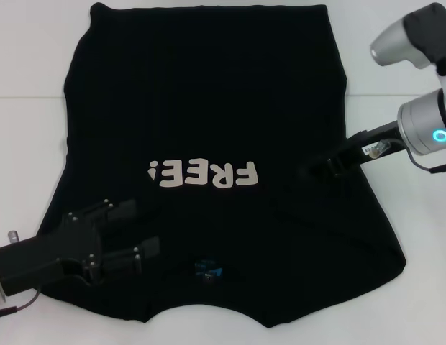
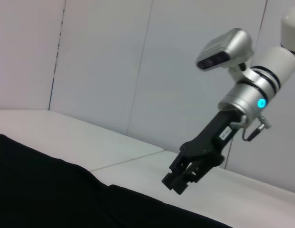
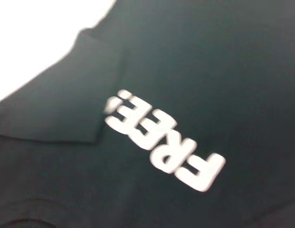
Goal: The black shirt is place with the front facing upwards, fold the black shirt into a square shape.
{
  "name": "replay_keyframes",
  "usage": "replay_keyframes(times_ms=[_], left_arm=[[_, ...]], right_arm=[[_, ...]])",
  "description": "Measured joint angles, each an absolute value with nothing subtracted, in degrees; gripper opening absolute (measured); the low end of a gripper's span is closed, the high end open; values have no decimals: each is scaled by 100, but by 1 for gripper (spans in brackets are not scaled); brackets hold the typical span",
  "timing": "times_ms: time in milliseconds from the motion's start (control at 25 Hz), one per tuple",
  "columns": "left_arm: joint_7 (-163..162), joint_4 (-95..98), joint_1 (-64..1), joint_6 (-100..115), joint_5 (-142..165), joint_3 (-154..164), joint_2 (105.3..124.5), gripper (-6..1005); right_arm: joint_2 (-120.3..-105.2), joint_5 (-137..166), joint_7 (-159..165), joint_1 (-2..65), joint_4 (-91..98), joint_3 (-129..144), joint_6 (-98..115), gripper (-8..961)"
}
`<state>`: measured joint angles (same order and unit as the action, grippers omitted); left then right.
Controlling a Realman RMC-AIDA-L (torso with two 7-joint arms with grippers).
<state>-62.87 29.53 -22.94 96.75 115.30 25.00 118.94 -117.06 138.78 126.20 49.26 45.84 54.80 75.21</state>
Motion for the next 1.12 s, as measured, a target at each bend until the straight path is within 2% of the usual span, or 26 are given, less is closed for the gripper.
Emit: replay_keyframes(times_ms=[200, 360, 440, 560, 680, 800, 960, 1120], left_arm=[[-6611, 2953, -2298, 9644, 11525, 2458, 11887, 866], [-7503, 2977, -2339, 9728, 11518, 2282, 11835, 866], [-7982, 2989, -2372, 9736, 11526, 2273, 11776, 866], [-9421, 2982, -2495, 9693, 11731, 2376, 11515, 866], [-10386, 3161, -2508, 9688, 11898, 2353, 11396, 866], [-11209, 3578, -2468, 9711, 12025, 2347, 11317, 865], [-12404, 4283, -2419, 9764, 12415, 2345, 11177, 861], [-13536, 4710, -2404, 9785, 13102, 2330, 10924, 861]], right_arm=[[-11598, 13024, 12101, 4500, 4535, 5247, 7609, 418], [-11594, 12373, 11147, 4045, 4481, 4735, 8045, 567], [-11633, 11942, 10338, 3725, 4440, 4499, 8367, 625], [-11726, 11414, 9114, 3279, 4264, 4324, 8614, 711], [-11819, 11093, 8087, 2977, 4016, 4282, 8659, 798], [-11912, 10984, 7344, 2857, 3730, 4266, 8651, 798], [-11963, 10998, 6649, 2898, 3251, 4297, 8546, 798], [-11965, 10987, 6224, 2941, 2931, 4282, 8464, 799]])
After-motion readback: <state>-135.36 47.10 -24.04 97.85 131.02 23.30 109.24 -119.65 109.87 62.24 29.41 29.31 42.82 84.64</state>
